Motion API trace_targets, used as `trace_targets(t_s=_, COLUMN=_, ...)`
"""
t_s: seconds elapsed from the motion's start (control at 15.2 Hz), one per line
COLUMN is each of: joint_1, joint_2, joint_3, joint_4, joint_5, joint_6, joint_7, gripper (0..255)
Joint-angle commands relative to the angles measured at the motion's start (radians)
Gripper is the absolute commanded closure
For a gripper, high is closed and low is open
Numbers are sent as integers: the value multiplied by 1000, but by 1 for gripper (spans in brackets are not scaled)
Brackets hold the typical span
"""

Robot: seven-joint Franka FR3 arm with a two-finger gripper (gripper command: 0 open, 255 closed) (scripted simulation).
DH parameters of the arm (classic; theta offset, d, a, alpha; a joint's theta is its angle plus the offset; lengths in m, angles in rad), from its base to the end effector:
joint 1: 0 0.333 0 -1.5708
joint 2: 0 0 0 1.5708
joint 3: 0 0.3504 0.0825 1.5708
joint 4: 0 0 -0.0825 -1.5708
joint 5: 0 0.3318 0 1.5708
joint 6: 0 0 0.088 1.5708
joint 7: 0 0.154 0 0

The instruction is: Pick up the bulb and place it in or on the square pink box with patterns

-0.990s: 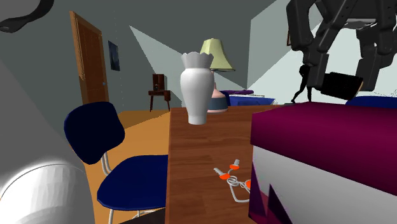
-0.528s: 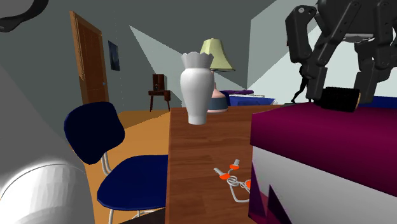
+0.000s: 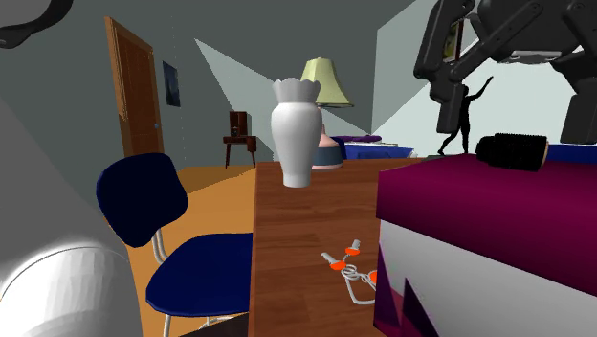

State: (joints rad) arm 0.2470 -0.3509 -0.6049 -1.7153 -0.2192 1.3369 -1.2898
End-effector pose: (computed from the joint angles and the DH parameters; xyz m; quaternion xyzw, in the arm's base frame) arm 0.3154 -0.2147 0.6522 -0.8933 -0.4471 0.0375 0.0258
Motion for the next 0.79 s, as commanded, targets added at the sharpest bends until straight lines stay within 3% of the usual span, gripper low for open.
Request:
trace_targets(t_s=0.0, joint_1=4, joint_2=22, joint_3=-5, joint_4=53, joint_5=9, joint_6=-33, joint_7=-10, gripper=0)
trace_targets(t_s=0.2, joint_1=13, joint_2=97, joint_3=-27, joint_4=216, joint_5=39, joint_6=-129, joint_7=-45, gripper=0)
trace_targets(t_s=0.73, joint_1=12, joint_2=97, joint_3=-26, joint_4=216, joint_5=39, joint_6=-129, joint_7=-45, gripper=0)
